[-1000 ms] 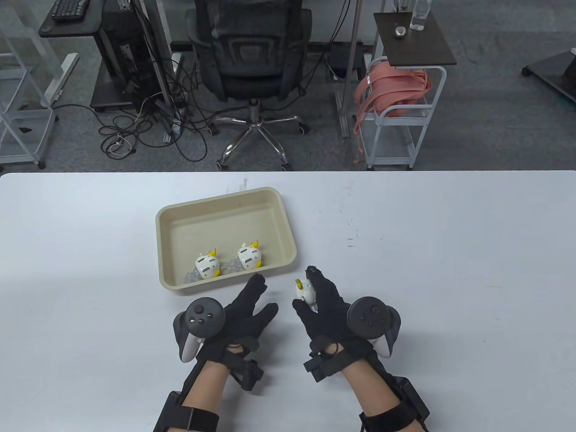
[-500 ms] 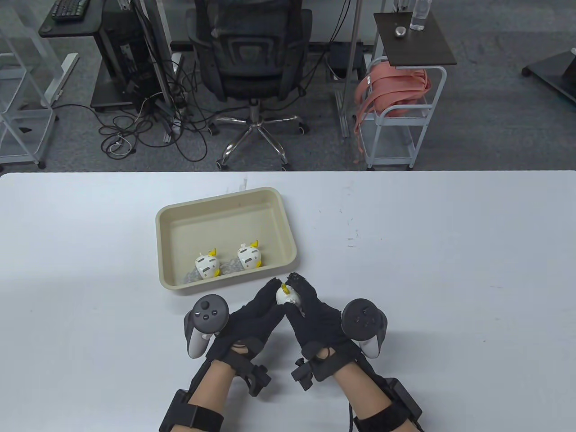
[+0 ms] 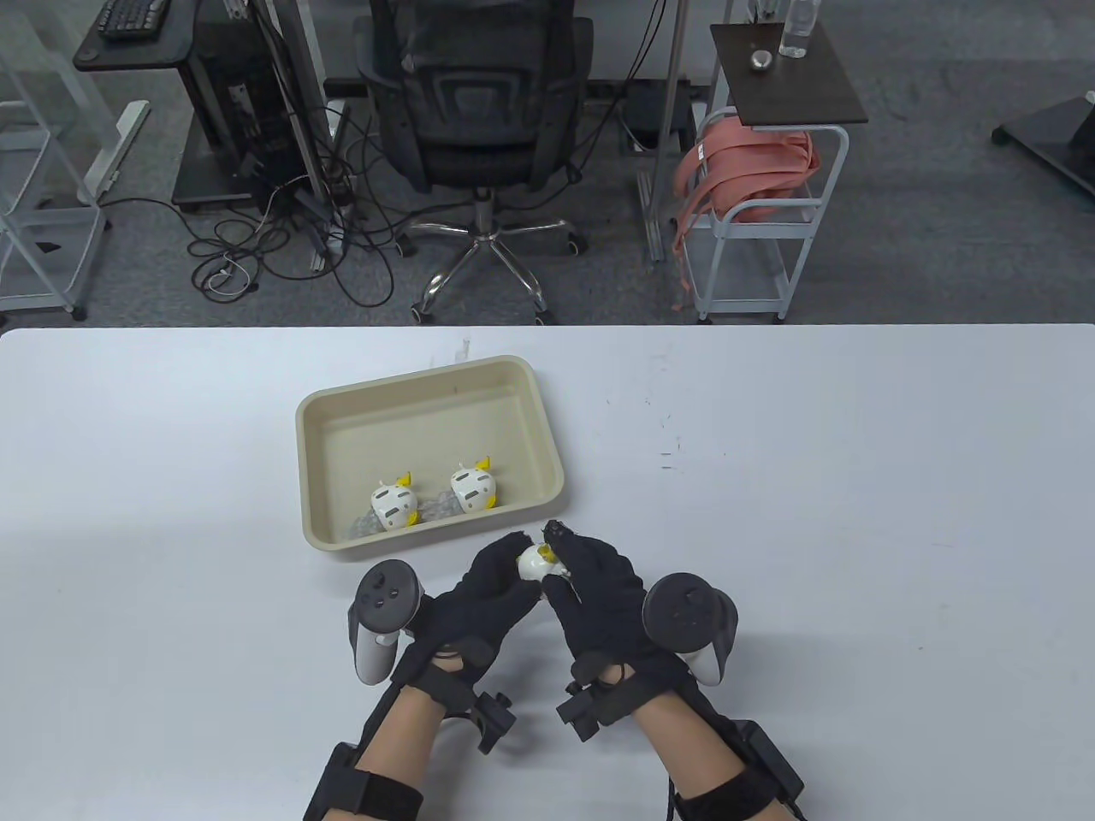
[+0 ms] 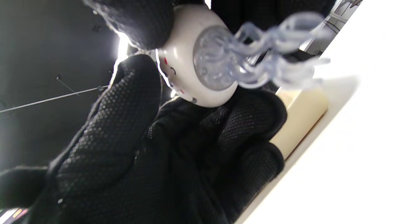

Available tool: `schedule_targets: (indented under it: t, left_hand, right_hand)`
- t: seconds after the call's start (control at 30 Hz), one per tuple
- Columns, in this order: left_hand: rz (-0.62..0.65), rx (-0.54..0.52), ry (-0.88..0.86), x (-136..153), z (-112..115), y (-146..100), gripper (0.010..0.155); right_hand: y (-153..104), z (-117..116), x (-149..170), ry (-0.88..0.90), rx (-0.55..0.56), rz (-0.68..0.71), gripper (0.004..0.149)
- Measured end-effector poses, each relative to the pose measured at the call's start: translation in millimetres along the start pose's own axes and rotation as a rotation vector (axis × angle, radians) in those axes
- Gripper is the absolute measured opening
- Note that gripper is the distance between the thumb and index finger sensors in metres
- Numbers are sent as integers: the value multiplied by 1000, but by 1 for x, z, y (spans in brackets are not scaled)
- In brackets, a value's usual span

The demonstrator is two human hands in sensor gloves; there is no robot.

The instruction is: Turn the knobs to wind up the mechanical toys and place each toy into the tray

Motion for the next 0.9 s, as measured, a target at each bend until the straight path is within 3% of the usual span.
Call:
schedule_targets:
  t: [0.37,0.73,0.9]
  left_hand:
    - [3,-22,48,-1,1,1,76]
    - [28,-44,104,-4,-3,-1,74]
    - [-4,-63,20,3,-5,-2,74]
  right_hand:
    - [-2,8,11,129,26,-16,59]
    - [-3,13,12,37,26,-12,53]
    - [-5,16,9,-49,23,28,45]
Point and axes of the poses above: the tracker on the back of each hand, its own x axis roughly to the little-finger side, its own y axis roughly from the wrist to the fingertips, z = x × y, the point moved 1 cm from there along y, roughly from the wrist to the fingertips, and after that the axes turned 12 degrees about y, right-handed, at the moved point
